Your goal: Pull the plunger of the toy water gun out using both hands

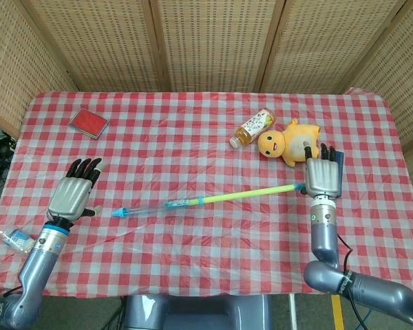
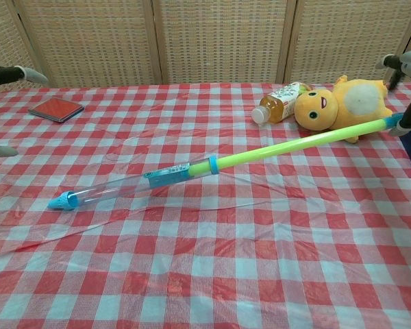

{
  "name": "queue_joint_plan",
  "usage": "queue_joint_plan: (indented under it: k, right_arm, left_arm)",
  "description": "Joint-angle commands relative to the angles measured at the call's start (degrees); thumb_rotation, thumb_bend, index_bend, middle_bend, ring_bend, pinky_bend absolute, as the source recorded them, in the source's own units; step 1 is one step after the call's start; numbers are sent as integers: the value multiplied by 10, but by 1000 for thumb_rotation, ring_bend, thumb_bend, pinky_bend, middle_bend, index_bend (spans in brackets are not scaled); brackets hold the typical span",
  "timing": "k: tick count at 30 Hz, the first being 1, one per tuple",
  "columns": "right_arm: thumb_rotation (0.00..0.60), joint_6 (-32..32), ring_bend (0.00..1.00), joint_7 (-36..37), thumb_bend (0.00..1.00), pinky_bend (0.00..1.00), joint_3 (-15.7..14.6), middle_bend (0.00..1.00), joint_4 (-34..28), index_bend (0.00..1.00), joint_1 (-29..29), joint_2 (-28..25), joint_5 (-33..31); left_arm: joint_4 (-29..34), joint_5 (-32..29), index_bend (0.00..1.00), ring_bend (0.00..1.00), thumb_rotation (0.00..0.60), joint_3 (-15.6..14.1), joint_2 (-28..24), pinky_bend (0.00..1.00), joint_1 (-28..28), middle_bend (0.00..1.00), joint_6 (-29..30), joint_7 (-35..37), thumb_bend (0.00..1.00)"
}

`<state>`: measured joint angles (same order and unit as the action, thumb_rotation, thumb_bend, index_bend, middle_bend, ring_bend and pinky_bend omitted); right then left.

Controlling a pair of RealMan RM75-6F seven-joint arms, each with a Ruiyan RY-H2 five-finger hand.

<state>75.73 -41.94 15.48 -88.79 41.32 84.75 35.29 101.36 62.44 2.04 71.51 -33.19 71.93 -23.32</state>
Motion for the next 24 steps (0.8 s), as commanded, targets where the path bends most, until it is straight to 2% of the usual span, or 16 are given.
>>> queue_joint_plan:
  k: [1, 10, 15, 19, 24]
  right_arm:
    - [600, 7, 0, -16, 0, 0, -10, 0, -9, 0, -5, -6, 6]
    - [600, 12, 0, -35, 0, 0, -22, 0, -36, 0, -17, -13, 8]
    - [600, 29, 0, -24, 0, 0, -39, 0, -51, 0, -32, -17, 46]
    - [600, 74, 0, 30, 0, 0, -93, 0, -85, 0, -76, -27, 162]
    - [600, 123, 0, 96, 0, 0, -164, 0, -91, 0, -131, -40, 302]
  left_arm:
    - [-4, 17, 61, 0, 600, -4, -6, 0, 13, 0, 6, 14, 183]
    - [-7, 48, 60, 0, 600, -7, -10, 0, 36, 0, 12, 30, 183]
    - [-7, 78, 60, 0, 600, -12, -7, 0, 54, 0, 37, 28, 184]
    - [-25, 132, 56, 0, 600, -31, 9, 0, 92, 0, 95, 28, 185]
    - [-65, 182, 34, 0, 600, -61, 36, 0, 141, 0, 148, 30, 185]
